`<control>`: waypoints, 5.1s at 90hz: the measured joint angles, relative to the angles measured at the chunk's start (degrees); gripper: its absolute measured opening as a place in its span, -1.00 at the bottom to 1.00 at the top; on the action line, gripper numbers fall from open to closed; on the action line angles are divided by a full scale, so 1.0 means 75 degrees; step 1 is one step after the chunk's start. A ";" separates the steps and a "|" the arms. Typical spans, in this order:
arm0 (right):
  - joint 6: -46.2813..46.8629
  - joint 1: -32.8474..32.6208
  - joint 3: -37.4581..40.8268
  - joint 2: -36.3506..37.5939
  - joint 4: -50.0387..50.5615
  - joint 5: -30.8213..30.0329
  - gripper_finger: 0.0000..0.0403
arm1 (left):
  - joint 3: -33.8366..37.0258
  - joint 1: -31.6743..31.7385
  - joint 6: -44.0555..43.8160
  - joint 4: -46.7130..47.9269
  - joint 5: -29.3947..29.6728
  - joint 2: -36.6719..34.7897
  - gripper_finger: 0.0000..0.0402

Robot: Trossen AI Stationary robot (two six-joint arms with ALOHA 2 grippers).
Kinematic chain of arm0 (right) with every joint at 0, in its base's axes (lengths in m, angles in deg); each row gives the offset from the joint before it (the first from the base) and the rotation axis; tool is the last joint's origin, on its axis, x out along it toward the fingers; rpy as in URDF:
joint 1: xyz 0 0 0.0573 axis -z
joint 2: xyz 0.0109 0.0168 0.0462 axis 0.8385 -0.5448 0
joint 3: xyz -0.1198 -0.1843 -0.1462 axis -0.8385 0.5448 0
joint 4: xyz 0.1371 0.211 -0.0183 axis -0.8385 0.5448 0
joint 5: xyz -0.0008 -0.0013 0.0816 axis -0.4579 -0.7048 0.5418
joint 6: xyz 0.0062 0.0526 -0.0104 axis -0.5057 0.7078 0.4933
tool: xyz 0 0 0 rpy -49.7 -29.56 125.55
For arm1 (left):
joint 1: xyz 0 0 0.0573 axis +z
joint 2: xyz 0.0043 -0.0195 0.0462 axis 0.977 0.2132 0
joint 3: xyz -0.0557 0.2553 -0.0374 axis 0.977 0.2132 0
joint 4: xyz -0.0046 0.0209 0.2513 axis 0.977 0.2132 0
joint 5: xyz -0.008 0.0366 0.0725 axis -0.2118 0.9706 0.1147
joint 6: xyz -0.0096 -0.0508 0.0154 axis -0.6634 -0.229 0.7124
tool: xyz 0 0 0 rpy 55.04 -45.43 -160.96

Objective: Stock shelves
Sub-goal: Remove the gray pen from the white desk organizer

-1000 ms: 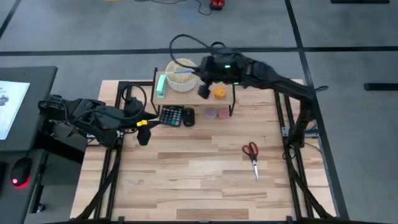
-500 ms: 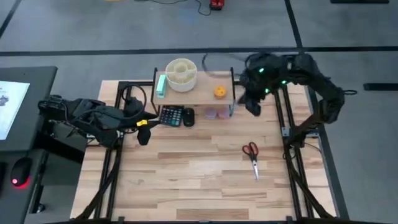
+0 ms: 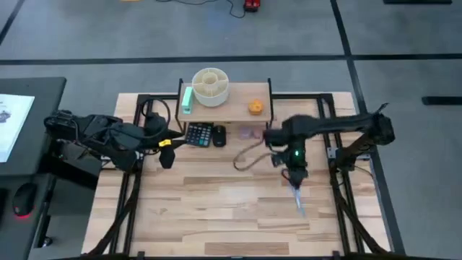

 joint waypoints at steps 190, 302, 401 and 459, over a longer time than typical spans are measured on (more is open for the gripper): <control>0.1862 -0.0583 0.3225 0.2885 -0.7324 -0.2137 -0.87 | 0.0003 -0.0002 0.0033 0.0003 0.0016 0.0000 -0.42; -0.1629 -0.6501 0.3228 -0.2169 -1.2353 -0.6529 -0.09 | 0.0000 0.0000 -0.0146 0.0003 -0.0073 0.0000 -0.42; -0.1373 -0.5476 0.3222 -0.0984 -0.8590 -0.7189 -0.98 | 0.0000 0.0000 -0.0160 -0.0006 -0.0117 0.0000 -0.42; -0.6542 -0.2047 0.3257 0.0723 -0.5602 -0.9155 -0.95 | 0.0002 0.0000 -0.0143 -0.0003 -0.0099 0.0000 -0.42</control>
